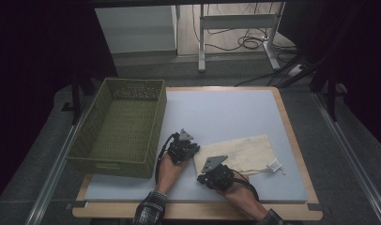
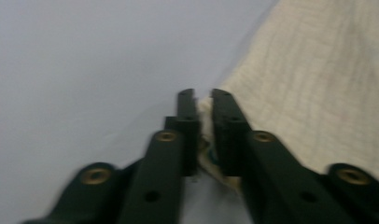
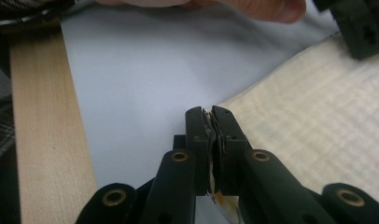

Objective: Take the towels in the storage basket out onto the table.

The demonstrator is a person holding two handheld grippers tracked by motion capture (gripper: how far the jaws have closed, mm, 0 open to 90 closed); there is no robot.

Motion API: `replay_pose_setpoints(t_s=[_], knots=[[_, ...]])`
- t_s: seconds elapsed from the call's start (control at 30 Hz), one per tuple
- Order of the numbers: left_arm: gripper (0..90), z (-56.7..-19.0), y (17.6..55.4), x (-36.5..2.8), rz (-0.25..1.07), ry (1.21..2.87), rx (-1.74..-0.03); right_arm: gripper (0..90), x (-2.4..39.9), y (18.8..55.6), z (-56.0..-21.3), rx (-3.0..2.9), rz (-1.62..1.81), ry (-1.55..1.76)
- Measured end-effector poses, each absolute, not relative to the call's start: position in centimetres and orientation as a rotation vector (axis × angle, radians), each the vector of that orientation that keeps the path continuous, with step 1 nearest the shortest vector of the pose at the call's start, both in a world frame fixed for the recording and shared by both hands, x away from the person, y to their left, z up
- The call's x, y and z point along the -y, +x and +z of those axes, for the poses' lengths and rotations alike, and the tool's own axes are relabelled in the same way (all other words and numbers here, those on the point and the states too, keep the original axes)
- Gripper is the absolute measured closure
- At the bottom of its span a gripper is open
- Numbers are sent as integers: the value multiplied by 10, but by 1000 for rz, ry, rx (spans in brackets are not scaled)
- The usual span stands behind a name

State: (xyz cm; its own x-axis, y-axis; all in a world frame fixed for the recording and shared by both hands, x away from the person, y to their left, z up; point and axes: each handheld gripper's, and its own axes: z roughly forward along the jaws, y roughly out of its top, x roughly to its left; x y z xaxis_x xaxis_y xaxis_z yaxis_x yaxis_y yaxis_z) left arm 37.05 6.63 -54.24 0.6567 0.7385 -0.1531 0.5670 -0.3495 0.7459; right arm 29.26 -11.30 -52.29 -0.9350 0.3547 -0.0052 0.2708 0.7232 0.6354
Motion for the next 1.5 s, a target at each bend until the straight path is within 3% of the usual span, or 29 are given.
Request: replay_pose_setpoints(t_s=[0.2,0.47,1.5], knots=[[870,-535,363,-78,301,1976,-1096,864,105,294,-523,-2816,1077,515],[865,-518,361,-75,343,1962,-1049,863,115,292,-504,-2756,1184,511],[850,-493,404,35,339,2056,-746,860,249,300,-487,-2529,1226,827]])
